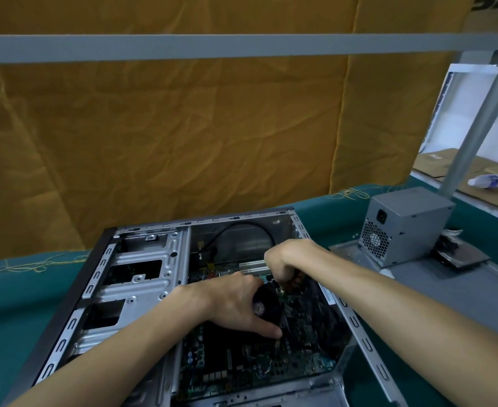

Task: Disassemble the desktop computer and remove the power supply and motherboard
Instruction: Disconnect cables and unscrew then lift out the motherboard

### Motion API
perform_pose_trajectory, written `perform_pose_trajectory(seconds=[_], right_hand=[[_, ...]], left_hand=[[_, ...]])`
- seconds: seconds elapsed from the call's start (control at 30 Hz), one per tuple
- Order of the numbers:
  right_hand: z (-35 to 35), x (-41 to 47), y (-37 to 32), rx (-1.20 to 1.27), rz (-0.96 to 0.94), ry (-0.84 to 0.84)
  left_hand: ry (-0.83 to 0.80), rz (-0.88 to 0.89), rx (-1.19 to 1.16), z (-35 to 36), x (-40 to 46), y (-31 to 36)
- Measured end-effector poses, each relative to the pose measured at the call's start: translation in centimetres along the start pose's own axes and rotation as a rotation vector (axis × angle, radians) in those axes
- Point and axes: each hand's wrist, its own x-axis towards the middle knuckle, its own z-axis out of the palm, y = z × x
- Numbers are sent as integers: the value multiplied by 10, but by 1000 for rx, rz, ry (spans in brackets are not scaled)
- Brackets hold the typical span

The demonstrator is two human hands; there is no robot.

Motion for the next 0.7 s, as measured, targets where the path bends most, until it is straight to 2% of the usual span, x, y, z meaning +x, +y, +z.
perform_pose_trajectory(seconds=[0.13, 0.27, 0.4, 0.5, 0.63, 0.7], right_hand=[[2, 3, -4, -12, 14, 51], [-1, -1, -1, -4, -4, -5], [0, 0, -6, -30, 16, 46], [0, -2, -2, 1, 10, -18], [0, 0, -5, -14, 25, 32], [0, -1, -5, -6, 19, -7]], left_hand=[[5, -5, 0, -1, 0, -1], [4, -1, 0, 0, 0, 0], [16, -4, -1, 0, -1, -1], [3, -2, 0, 1, -1, 0], [1, -17, 14, -2, -1, 1], [2, -14, 21, -2, -2, 1]])
